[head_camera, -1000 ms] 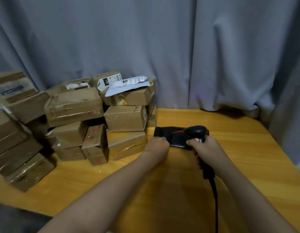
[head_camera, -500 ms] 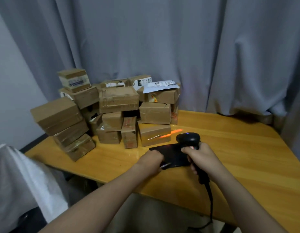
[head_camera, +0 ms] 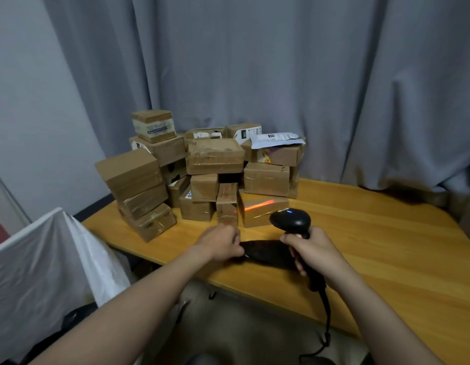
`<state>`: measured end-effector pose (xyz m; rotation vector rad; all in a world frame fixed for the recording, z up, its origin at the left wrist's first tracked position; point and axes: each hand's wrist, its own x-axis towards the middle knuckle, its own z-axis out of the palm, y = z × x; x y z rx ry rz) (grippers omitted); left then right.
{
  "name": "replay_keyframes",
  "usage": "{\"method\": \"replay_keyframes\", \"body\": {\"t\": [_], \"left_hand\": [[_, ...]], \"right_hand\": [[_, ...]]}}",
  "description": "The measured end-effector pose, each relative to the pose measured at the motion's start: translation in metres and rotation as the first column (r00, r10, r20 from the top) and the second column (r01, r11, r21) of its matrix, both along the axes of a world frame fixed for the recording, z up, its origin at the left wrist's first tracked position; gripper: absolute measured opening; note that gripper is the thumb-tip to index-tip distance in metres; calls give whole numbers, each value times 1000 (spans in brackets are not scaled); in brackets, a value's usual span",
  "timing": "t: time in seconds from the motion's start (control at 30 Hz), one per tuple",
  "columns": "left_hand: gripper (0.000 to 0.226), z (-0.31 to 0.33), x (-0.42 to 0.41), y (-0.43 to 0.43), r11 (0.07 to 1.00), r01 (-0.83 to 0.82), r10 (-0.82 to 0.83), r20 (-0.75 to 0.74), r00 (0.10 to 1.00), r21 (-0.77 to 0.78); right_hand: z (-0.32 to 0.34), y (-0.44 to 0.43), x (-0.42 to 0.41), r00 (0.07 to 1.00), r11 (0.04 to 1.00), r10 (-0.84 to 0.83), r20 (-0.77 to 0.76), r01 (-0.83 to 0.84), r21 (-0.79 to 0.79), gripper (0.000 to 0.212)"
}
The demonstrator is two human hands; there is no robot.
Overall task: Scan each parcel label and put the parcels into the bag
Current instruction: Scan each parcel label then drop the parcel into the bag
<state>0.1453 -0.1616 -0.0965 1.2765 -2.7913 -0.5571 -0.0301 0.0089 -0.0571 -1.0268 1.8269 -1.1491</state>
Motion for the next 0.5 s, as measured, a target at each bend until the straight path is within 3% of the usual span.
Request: {"method": "replay_keyframes", "body": {"t": [0.13, 0.3, 0.5], "left_hand": [[15, 18, 11, -16, 999, -50, 53, -208, 977, 17], [19, 22, 21, -32, 987, -153, 163, -321, 933, 55], [12, 4, 44, -39, 924, -284, 365, -367, 855, 257]], "right_hand": [[7, -4, 5, 1000, 1000, -11, 2, 11, -23, 22], [8, -9, 12, 1000, 999, -20, 4, 20, -38, 22], [3, -15, 18, 1000, 999, -25, 8, 26, -37, 18]]}}
